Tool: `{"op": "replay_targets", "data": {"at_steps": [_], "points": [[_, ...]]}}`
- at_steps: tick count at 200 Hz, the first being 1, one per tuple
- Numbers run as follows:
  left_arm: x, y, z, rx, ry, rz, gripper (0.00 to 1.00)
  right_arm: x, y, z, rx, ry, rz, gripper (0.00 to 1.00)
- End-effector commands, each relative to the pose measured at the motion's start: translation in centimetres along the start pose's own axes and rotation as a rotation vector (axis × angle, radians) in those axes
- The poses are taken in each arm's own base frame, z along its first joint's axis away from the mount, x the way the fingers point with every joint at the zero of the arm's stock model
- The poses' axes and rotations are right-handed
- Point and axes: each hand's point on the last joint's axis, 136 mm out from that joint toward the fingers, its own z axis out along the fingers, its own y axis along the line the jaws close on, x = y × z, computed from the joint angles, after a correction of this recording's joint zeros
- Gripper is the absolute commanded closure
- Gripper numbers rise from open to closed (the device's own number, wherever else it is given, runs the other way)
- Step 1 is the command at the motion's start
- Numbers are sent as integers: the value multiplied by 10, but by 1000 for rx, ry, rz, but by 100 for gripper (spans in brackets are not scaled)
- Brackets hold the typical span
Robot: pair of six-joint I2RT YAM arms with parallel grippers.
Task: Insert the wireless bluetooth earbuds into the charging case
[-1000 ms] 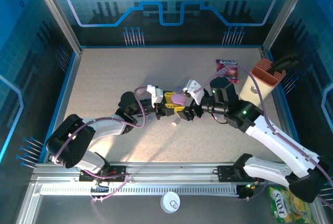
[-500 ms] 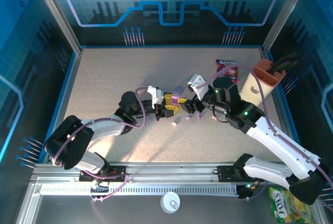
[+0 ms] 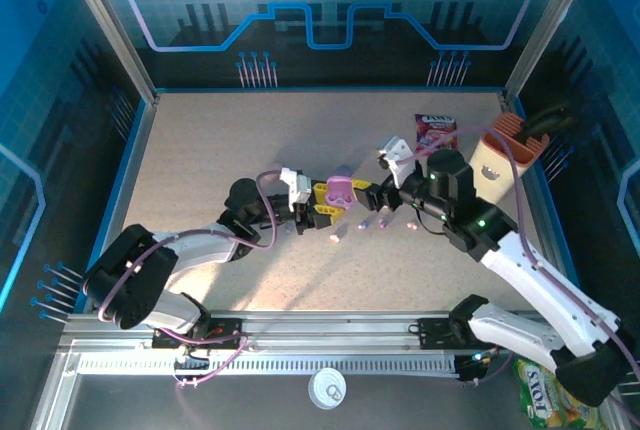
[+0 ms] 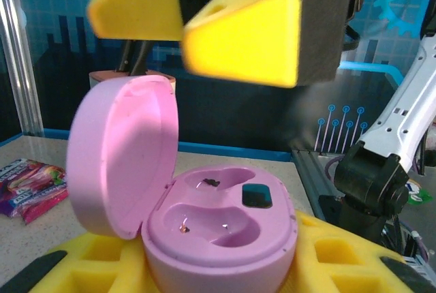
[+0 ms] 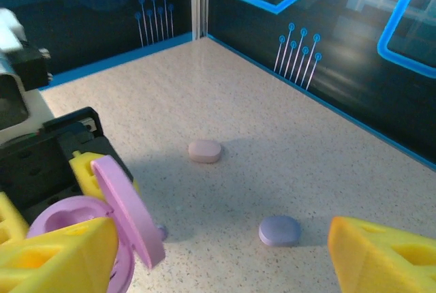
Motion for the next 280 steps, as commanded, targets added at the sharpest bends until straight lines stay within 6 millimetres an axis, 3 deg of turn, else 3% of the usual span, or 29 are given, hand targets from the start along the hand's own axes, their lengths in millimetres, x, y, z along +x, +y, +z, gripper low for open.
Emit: {"op": "replay_targets", "data": {"at_steps": [1,23,49,82,119,147,213,245,280], "points": [[-8,4,-8,-3,-56,20,65,-15,-12,-20,42,-136,90,19],[-9,9,-13,-22,-70,17,65,16,-53,-33,227,-123,315,18],[-11,13,-16,-40,-70,14,65,82,-87,-41,362,-14,655,22],[-13,13,-17,-46,-64,21,65,147,-80,-22,292,97,986,38],[-11,12,-17,-42,-49,17,65,196,-64,5,212,312,1073,41],[-12,12,-18,-42,-51,18,65,222,-58,27,157,470,1065,40],[-8,9,-21,-56,-37,6,65,254,-61,69,104,610,1024,39],[-7,9,-22,-62,-31,9,65,266,-55,77,80,647,1017,41],[-6,9,-22,-59,-29,7,65,276,-42,71,58,685,1014,43]]}}
